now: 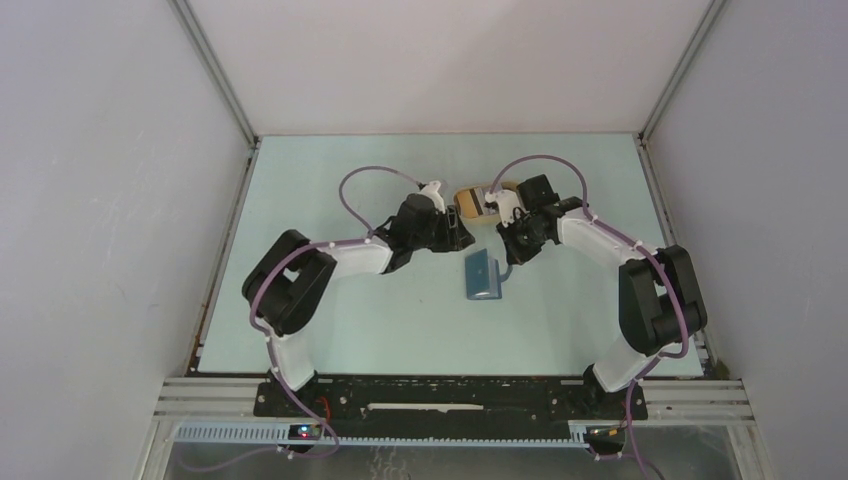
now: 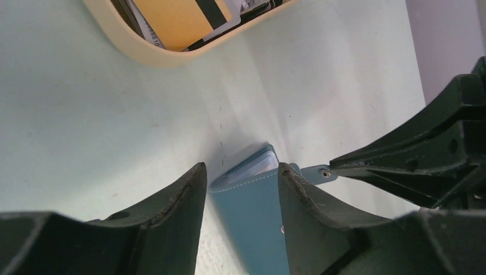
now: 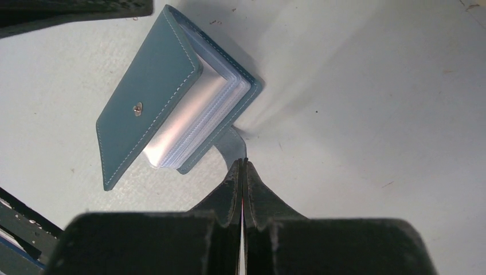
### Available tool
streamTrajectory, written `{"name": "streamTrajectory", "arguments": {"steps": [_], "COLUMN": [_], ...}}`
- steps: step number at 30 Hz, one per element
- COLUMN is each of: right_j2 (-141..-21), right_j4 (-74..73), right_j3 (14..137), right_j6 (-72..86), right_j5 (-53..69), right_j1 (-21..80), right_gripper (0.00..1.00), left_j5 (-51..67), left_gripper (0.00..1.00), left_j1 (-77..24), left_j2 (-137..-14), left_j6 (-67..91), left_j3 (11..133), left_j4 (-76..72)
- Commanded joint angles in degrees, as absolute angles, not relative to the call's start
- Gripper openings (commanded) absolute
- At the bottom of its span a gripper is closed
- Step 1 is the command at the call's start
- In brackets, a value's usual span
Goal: Put the credit cards into the card holder
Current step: Close the card holder at the center of the board.
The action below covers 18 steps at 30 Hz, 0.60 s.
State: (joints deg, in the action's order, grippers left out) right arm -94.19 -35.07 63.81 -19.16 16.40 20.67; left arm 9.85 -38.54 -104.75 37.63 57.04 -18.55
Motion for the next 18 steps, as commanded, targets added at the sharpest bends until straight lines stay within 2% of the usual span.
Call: {"name": "streamTrajectory", "arguments": {"steps": [1,11,18], "right_j2": [-92.4,-91.7,-91.0], "right_j4": [-33.6,-33.8,-33.1], "right_j3": [63.7,63.7,64.3], "right_j6": [-20.4,-20.4,-21.1], "right_j5": [17.0,19.8,21.4], "right_j1": [20.1,18.9,18.5], "right_gripper": [0.00,0.00,0.00], "left_j5": [12.7,18.1,18.0], "left_gripper": [0.54,0.52,0.48], "left_j1": [-37.9,-37.5,-38.7], "left_j2": [-108.7,-114.2,-111.9], "left_j6": [33.3,36.1,39.4], "left_j3": [62.6,65.7,60.1], "left_j4": [-13.0,-14.4,-18.0]}}
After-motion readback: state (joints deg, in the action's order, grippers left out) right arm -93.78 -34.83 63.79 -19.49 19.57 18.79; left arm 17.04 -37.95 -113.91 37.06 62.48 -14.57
